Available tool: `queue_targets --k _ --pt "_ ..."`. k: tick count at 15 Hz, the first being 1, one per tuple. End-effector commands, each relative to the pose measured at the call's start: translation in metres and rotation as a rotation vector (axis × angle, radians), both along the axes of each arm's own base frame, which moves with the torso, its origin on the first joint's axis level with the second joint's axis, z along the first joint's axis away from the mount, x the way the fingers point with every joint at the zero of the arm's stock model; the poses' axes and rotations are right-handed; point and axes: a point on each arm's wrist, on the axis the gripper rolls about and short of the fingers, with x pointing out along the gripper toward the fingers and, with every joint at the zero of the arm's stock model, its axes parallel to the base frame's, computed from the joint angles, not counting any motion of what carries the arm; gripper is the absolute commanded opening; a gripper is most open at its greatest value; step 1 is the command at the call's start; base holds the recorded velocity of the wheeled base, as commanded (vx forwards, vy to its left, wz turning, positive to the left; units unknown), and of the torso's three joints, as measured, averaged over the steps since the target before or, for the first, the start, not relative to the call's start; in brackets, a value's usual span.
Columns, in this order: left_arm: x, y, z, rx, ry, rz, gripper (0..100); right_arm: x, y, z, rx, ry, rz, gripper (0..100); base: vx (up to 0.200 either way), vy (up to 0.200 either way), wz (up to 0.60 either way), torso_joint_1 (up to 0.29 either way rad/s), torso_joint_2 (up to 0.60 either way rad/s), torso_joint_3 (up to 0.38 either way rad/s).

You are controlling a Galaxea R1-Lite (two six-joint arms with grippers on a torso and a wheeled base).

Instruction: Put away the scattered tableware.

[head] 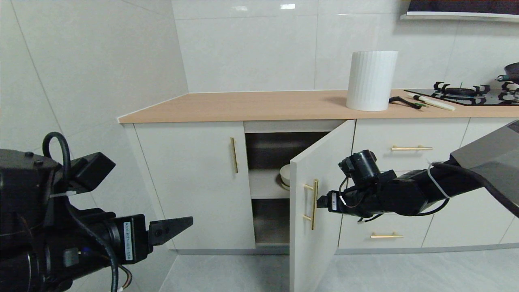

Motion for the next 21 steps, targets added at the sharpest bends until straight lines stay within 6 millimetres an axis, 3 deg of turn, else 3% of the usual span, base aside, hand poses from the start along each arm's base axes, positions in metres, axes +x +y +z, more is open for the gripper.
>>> queue_targets --k 1,10,15,21 --pt "0.0 0.0 -0.001 0.003 0.003 0.0 100 0.001 0.001 -0.004 -0.002 0.004 -0.001 100 0.0 0.0 0.0 0.0 0.0 0.0" --pt "0.0 0.0 -0.002 0.004 0.006 -0.002 100 0.001 0.015 -0.001 0.1 -0.031 -0.042 100 0.2 0.0 0.0 0.003 0.0 0.003" --pt "0.0 0.0 -0.002 0.012 0.003 -0.007 100 0.01 0.028 0.007 0.24 -0.07 -0.113 100 0.0 0.0 0.0 0.0 0.0 0.0" --pt "0.0 0.0 -0.001 0.007 0.0 -0.007 100 0.043 0.043 0.004 0.394 -0.088 -0.302 100 0.0 0.0 0.0 0.0 0.0 0.0"
